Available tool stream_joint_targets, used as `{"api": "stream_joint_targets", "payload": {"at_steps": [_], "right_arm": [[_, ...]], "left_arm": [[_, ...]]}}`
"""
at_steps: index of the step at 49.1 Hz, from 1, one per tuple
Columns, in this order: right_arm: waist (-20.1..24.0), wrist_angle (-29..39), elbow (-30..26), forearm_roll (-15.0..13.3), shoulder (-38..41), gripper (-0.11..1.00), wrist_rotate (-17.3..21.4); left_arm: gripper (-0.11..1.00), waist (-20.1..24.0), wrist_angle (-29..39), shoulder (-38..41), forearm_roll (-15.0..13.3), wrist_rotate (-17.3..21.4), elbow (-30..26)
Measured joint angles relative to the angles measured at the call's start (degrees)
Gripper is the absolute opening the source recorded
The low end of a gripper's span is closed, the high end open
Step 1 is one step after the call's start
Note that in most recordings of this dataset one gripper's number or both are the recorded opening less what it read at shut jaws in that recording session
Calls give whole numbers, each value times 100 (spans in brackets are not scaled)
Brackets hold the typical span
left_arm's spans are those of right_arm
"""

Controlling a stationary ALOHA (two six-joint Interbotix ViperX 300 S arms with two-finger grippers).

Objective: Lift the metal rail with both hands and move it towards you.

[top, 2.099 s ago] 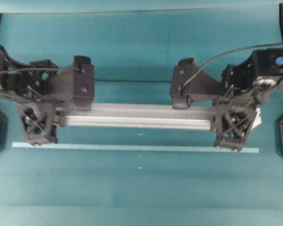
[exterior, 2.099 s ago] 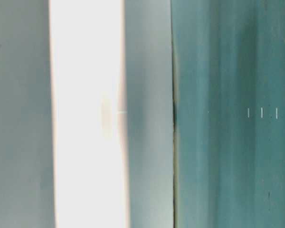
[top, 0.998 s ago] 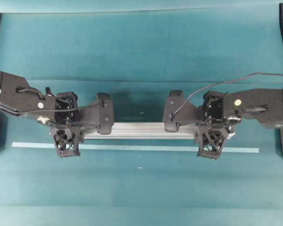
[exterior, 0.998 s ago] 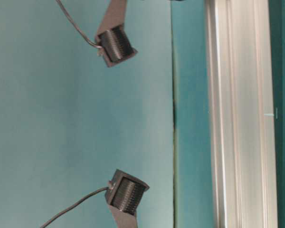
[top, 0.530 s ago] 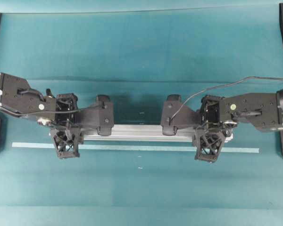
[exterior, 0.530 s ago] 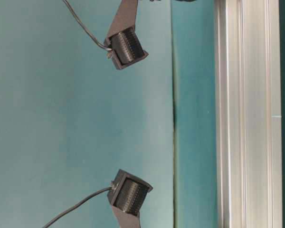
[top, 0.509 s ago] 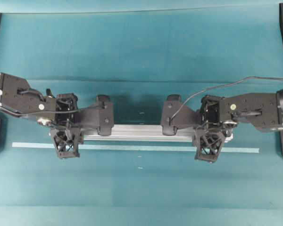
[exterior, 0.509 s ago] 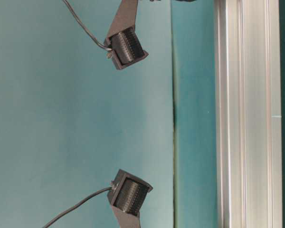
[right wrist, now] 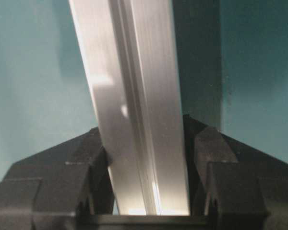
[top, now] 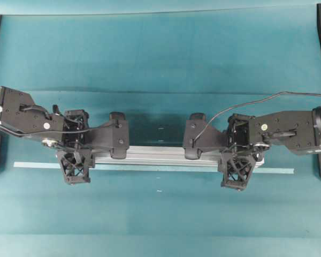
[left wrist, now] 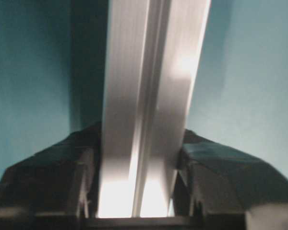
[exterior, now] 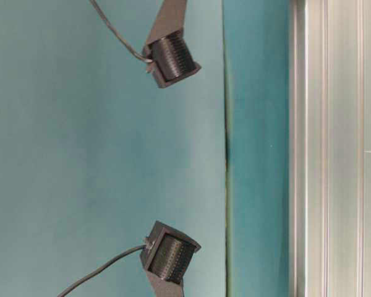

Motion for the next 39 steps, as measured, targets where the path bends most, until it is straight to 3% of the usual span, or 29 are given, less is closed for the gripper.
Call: {"api": "stream_joint_targets", "payload": {"at_steps": [39], "right_arm": [[-18, -281, 79, 0, 97, 42, 0]], "left_arm": [[32, 0, -272, 0, 9, -26, 132]]}}
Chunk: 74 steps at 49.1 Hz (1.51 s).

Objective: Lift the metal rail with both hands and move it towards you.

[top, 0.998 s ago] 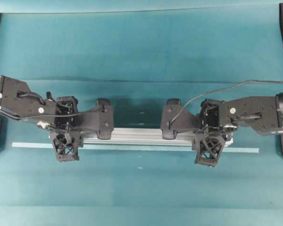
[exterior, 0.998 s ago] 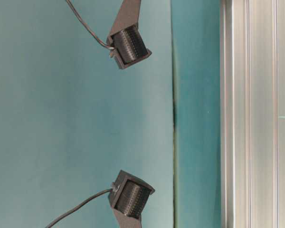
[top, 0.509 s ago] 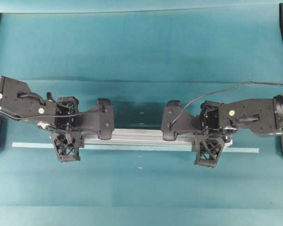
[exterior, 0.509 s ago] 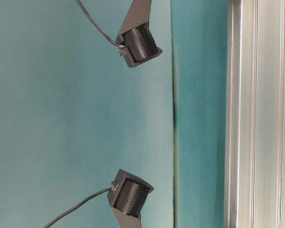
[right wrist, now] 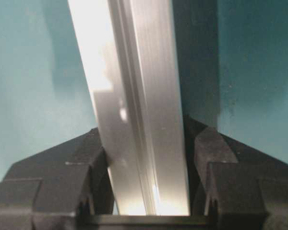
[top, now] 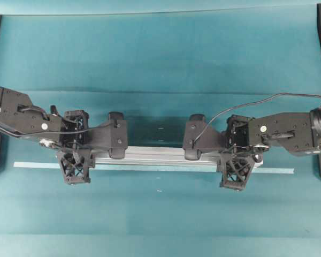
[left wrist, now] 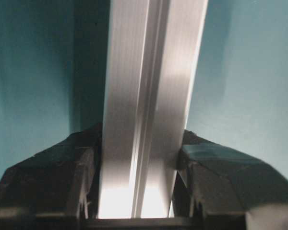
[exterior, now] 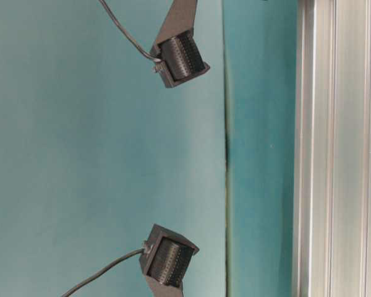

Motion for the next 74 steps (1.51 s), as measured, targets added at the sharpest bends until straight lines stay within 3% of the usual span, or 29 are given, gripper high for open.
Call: {"api": "stream_joint_targets", "payload": {"at_steps": [45, 55, 57, 61, 68, 74], "right_arm": [[-44, -79, 62, -105, -9, 43, -9], [-176, -193, 62, -105, 26, 65, 9], [-202, -220, 62, -114, 18, 72, 26], [-193, -246, 62, -114, 18, 84, 35], [-176, -246, 53, -70, 26, 97, 70], [-114, -229, 53, 18, 26, 96, 105]], "left_arm": [[32, -35, -457, -18, 9, -97, 123], [32, -53, -598, 18, 0, -264, 123], [37, -53, -633, 26, 0, -334, 114], [61, -44, -668, 44, -26, -571, 105], [94, 0, -694, 44, -26, -563, 114], [92, -9, -686, 44, -26, -448, 114]]}}
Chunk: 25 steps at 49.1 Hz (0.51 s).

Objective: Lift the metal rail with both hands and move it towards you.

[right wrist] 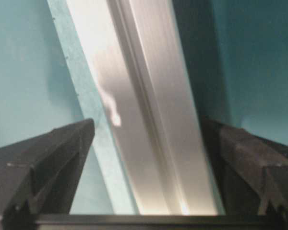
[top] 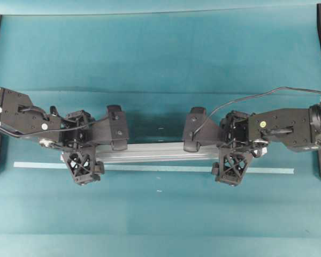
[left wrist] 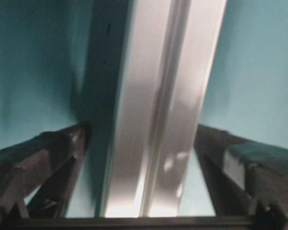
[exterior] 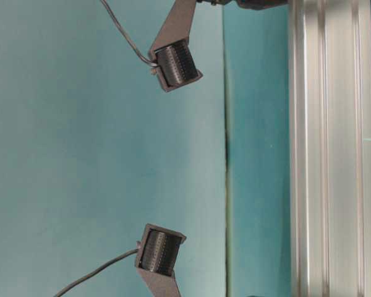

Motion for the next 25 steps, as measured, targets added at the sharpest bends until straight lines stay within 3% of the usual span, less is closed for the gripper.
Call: {"api": "stream_joint_targets", "payload": {"at_steps": [25], "right_arm": [[114, 9, -88, 378, 18, 96, -9]], "left_arm": [[93, 0, 149, -53, 0, 334, 44]]}}
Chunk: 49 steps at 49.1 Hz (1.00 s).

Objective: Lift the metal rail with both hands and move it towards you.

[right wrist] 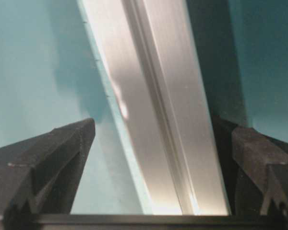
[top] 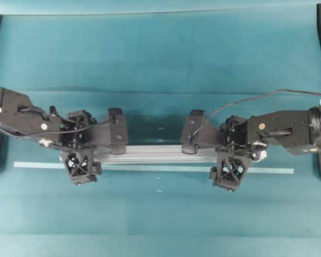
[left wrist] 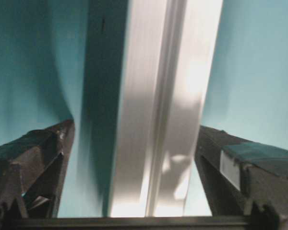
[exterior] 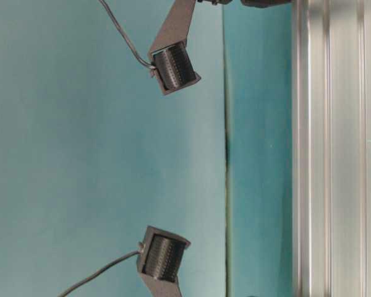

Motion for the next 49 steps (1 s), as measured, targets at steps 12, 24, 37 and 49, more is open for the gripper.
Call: {"api": "stream_joint_targets", "payload": {"at_steps": [12, 24, 37, 49], "right_arm": [[26, 9, 0, 18, -9, 96, 0], [35, 9, -105, 9, 26, 96, 35], [79, 18, -141, 18, 35, 96, 193], [88, 70, -149, 9, 9, 96, 211]], "left_arm": [[93, 9, 26, -132, 0, 53, 97], [93, 9, 26, -149, 0, 62, 132], [93, 26, 35, -193, 0, 70, 229], [93, 88, 141, -316, 0, 229, 246]]}}
